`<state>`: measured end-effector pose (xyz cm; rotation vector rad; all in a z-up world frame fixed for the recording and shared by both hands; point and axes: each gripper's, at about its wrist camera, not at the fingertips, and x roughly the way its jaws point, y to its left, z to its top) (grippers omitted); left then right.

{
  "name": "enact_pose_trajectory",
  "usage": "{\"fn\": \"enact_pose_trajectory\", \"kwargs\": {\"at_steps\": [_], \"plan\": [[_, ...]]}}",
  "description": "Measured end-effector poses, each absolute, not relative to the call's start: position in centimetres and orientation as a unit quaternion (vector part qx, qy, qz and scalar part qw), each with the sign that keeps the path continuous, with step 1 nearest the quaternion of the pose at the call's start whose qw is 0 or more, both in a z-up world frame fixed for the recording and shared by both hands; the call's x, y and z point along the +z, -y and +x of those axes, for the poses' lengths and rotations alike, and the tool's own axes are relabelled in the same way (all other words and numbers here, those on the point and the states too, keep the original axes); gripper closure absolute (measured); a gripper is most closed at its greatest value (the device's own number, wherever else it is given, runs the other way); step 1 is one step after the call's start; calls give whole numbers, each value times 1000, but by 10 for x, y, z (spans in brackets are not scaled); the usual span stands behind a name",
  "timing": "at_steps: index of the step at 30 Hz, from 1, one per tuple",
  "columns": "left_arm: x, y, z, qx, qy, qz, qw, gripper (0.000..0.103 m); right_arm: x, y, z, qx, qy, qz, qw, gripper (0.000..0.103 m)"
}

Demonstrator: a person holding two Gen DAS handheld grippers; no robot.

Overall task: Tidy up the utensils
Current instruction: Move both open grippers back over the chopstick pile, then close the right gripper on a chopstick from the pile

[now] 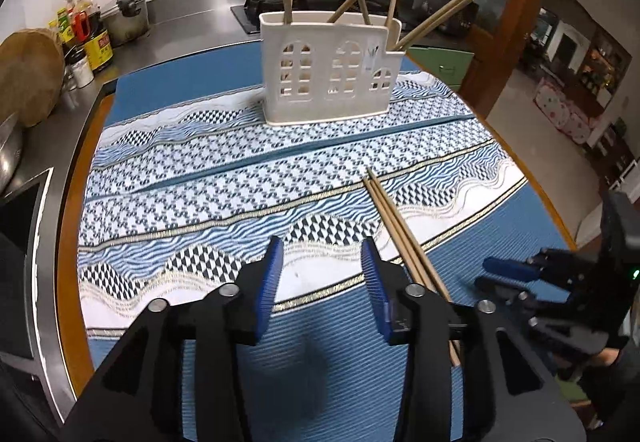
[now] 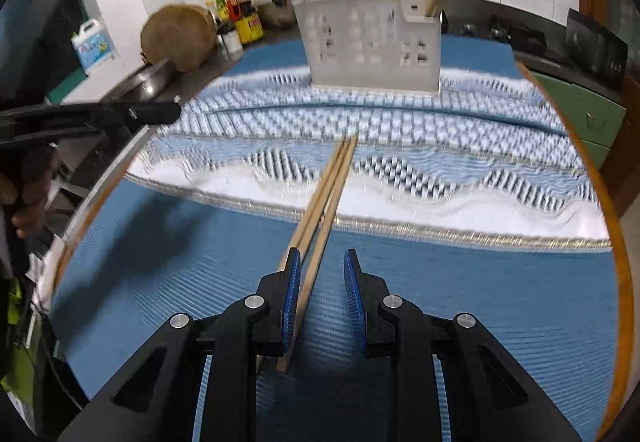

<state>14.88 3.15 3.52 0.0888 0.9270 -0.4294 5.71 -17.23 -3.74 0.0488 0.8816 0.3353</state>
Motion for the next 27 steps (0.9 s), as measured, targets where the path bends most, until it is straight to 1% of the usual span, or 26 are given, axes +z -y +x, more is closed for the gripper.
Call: {"fn": "enact_pose_trajectory", "kwargs": {"at_steps": [2,5,8,13,17,21,27], "plan": [[29,-30,145,-198,-443,45,873,49,-46,166,57,156,-430,18,889,80],[18,-31,144,-198,-451,33,870,40,-55,163,61,154,-439,29,885,80],[8,-31,144,-189,-458,30,868,37,-59,160,66,149,-443,27,884,80],[-6,-30,145,-183,-467,20,865,34,-64,155,72,140,-447,15,884,90],[-11,-30,144,-176,-469,22,865,31,-66,151,77,139,-450,18,882,91],[-15,-30,143,-172,-473,18,864,30,-68,147,78,136,-453,20,881,91],[-20,-25,139,-172,-477,19,862,30,-69,148,79,128,-450,23,883,95]]}}
